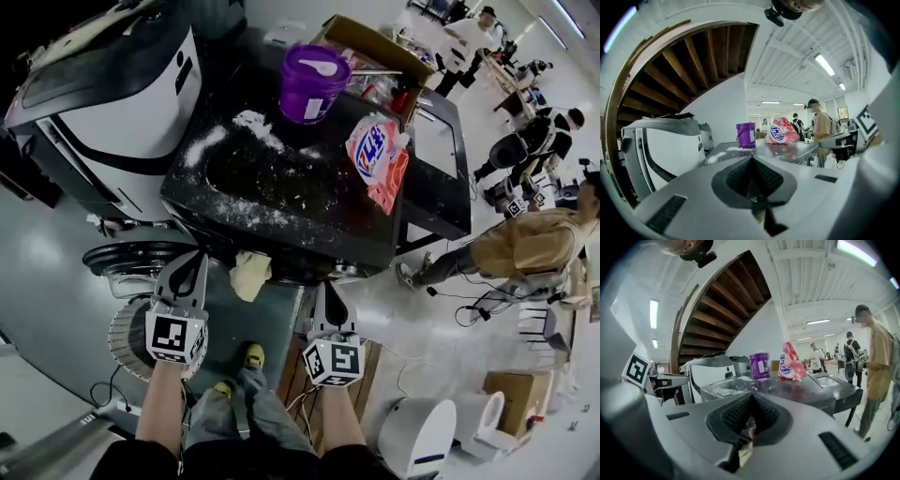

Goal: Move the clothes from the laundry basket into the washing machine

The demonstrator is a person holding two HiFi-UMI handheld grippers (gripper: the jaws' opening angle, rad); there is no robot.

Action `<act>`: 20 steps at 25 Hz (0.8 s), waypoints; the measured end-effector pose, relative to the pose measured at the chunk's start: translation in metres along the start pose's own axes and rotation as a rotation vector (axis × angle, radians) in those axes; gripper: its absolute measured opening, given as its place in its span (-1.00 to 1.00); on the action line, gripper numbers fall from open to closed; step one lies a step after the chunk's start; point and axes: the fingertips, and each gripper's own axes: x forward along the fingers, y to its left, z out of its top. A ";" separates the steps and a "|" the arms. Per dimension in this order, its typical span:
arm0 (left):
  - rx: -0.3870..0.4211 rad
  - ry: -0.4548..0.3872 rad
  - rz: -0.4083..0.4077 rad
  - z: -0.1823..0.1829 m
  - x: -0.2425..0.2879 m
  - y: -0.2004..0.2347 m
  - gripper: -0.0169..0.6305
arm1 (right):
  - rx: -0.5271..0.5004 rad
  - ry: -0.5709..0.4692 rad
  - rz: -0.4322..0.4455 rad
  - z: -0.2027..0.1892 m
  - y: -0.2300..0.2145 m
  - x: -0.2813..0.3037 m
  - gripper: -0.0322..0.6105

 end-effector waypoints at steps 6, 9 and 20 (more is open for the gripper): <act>-0.033 -0.036 0.038 0.050 -0.020 0.012 -0.91 | 0.007 -0.041 -0.015 0.045 0.001 -0.013 -0.89; -0.063 -0.047 0.049 0.059 -0.030 0.022 -0.91 | -0.002 -0.058 -0.001 0.060 0.006 -0.022 -0.89; -0.016 -0.107 0.004 0.119 -0.069 0.043 -0.91 | 0.011 -0.086 -0.070 0.103 0.020 -0.074 -0.89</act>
